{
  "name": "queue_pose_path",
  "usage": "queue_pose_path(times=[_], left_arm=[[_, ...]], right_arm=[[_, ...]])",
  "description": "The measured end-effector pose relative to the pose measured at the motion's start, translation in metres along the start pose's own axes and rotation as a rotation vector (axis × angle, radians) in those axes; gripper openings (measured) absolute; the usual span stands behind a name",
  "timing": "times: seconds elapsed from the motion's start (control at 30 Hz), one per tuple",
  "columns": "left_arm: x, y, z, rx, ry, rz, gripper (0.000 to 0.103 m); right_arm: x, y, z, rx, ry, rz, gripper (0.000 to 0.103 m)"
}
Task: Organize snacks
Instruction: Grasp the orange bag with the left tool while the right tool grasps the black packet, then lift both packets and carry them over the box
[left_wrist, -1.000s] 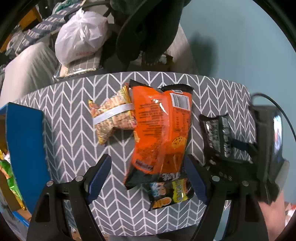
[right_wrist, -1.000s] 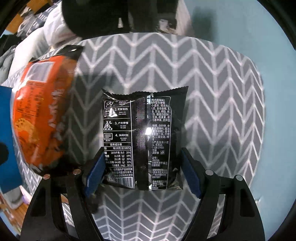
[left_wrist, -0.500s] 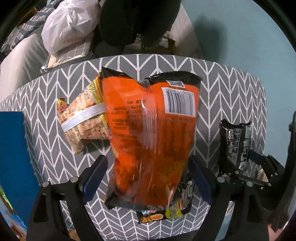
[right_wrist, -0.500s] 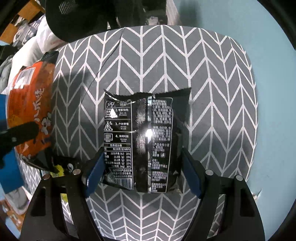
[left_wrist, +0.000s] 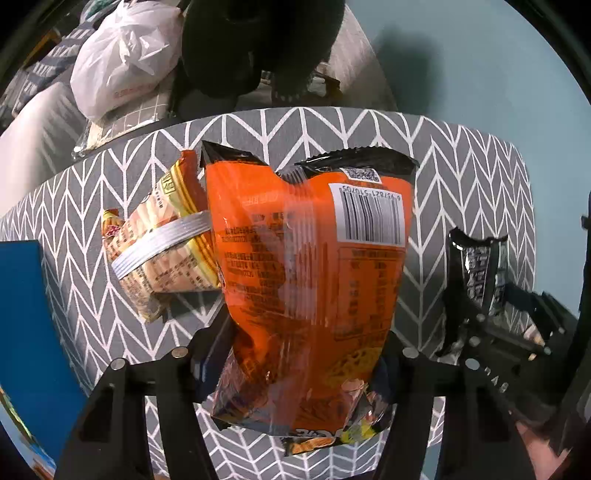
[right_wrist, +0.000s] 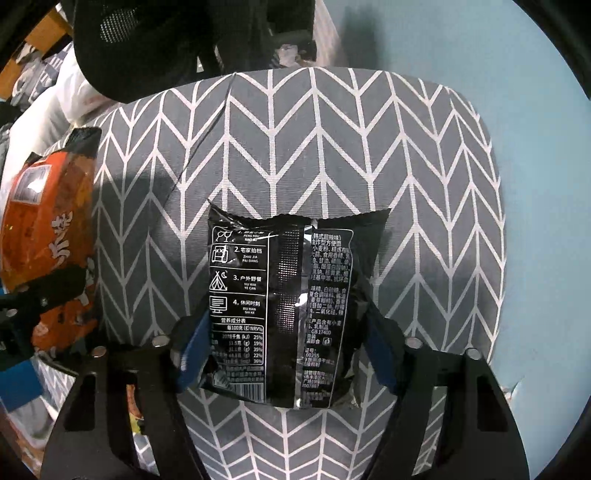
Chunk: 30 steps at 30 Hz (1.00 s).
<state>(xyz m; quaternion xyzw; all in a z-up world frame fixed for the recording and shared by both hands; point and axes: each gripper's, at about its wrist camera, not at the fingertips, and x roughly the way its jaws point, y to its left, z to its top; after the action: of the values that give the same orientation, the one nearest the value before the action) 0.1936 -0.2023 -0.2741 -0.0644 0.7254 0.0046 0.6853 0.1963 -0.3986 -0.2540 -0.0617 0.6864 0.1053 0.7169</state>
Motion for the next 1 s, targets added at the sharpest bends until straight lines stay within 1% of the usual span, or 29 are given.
queue_pose_path(times=[0.07,0.1,0.13,0.17,0.37,0.43,0.6,0.73,0.77,0.9,1.0], left_arm=[[-0.004,-0.001,-0.005,0.028,-0.01,0.011,0.062],[-0.006,-0.001,-0.007,0.042,-0.014,0.022,0.06],[-0.008,-0.002,-0.009,0.052,-0.021,0.03,0.057],[-0.012,-0.001,-0.011,0.062,-0.028,0.032,0.056],[-0.036,0.002,-0.026,0.094,-0.081,0.045,0.056],[-0.043,0.004,-0.031,0.102,-0.095,0.049,0.056],[-0.059,0.015,-0.043,0.094,-0.112,0.045,0.056],[-0.072,0.027,-0.054,0.082,-0.128,0.045,0.056],[-0.077,0.029,-0.057,0.084,-0.136,0.049,0.056],[-0.093,0.037,-0.069,0.09,-0.159,0.045,0.056],[-0.105,0.046,-0.079,0.09,-0.171,0.046,0.056]], right_arm=[[-0.001,0.005,-0.008,0.006,-0.001,0.016,0.068],[-0.001,0.006,-0.009,0.005,-0.002,0.019,0.068],[-0.002,0.006,-0.019,0.004,-0.003,0.02,0.068],[-0.003,0.006,-0.021,0.002,-0.004,0.019,0.068],[-0.013,0.006,-0.033,-0.004,-0.021,0.027,0.068],[-0.018,0.006,-0.031,-0.006,-0.031,0.032,0.068],[-0.038,0.009,-0.038,0.0,-0.047,0.052,0.068],[-0.053,0.022,-0.042,-0.013,-0.07,0.059,0.068],[-0.057,0.025,-0.043,-0.018,-0.074,0.078,0.068],[-0.073,0.037,-0.05,-0.047,-0.093,0.078,0.068],[-0.083,0.046,-0.055,-0.049,-0.105,0.096,0.068]])
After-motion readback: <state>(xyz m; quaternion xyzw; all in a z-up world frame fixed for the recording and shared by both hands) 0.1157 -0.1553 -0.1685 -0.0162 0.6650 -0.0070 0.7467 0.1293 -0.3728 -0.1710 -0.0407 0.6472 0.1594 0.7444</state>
